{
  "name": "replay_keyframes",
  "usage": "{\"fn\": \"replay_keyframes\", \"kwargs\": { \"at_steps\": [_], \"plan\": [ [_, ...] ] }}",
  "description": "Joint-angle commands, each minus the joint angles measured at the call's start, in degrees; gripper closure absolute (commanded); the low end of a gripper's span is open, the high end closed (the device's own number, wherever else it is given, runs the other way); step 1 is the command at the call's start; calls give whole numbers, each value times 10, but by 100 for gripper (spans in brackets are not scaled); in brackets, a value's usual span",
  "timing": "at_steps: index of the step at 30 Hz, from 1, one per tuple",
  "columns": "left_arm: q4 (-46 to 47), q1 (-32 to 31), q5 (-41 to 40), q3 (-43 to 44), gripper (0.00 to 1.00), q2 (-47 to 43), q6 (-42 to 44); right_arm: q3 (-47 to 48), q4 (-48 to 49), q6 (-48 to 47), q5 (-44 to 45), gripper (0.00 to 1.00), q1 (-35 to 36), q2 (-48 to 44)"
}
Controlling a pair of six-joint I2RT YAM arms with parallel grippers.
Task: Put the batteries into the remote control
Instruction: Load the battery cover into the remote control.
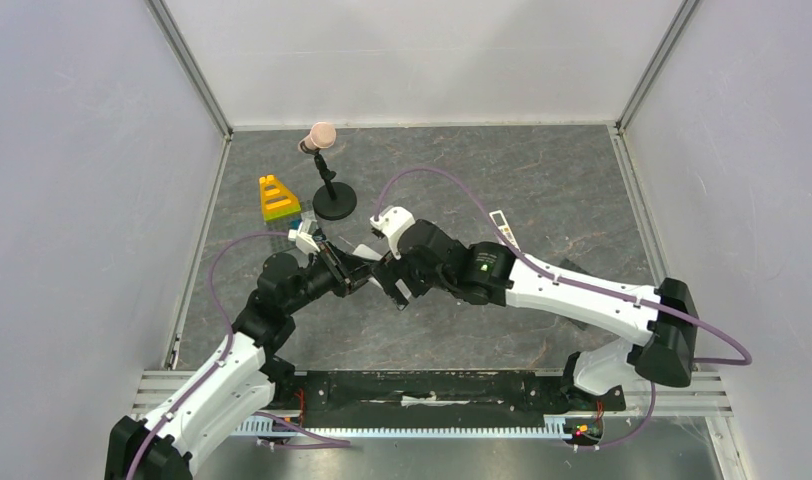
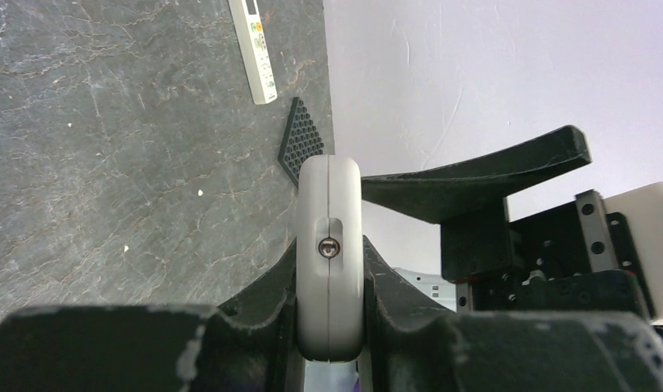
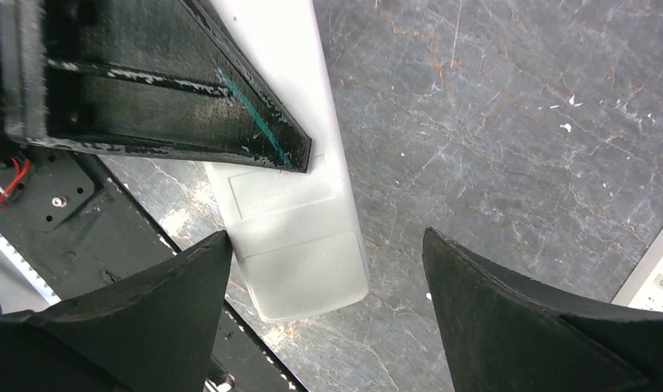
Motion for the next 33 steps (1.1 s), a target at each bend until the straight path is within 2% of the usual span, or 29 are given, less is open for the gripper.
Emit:
{"fn": "replay_keyframes", "kwargs": {
  "at_steps": [1, 6, 10, 13, 17, 23, 26, 33],
  "plan": [
    [38, 3, 20, -4, 98, -9, -16, -15, 52, 16, 13, 10, -4, -46],
    [37, 4, 19, -7, 98, -21, -14, -53, 92, 54, 6, 4, -8, -88],
    [39, 5, 19, -8, 98, -31, -24, -121, 149, 130, 31, 2, -12, -157],
    [40, 5, 19, -7, 98, -41, -38, -197, 202, 227, 39, 7, -21, -215],
    [61, 5, 32, -12, 98, -42, -92, -279, 287, 311, 28, 12, -22, -272],
    [103, 6, 43, -29, 98, -42, -155, -346, 404, 391, -2, 14, -23, -293],
    [115, 6, 45, -32, 98, -44, -170, -358, 429, 417, -9, 15, -23, -288],
    [137, 6, 46, -35, 98, -55, -215, -418, 512, 478, -33, 36, -23, -287]
  ]
}}
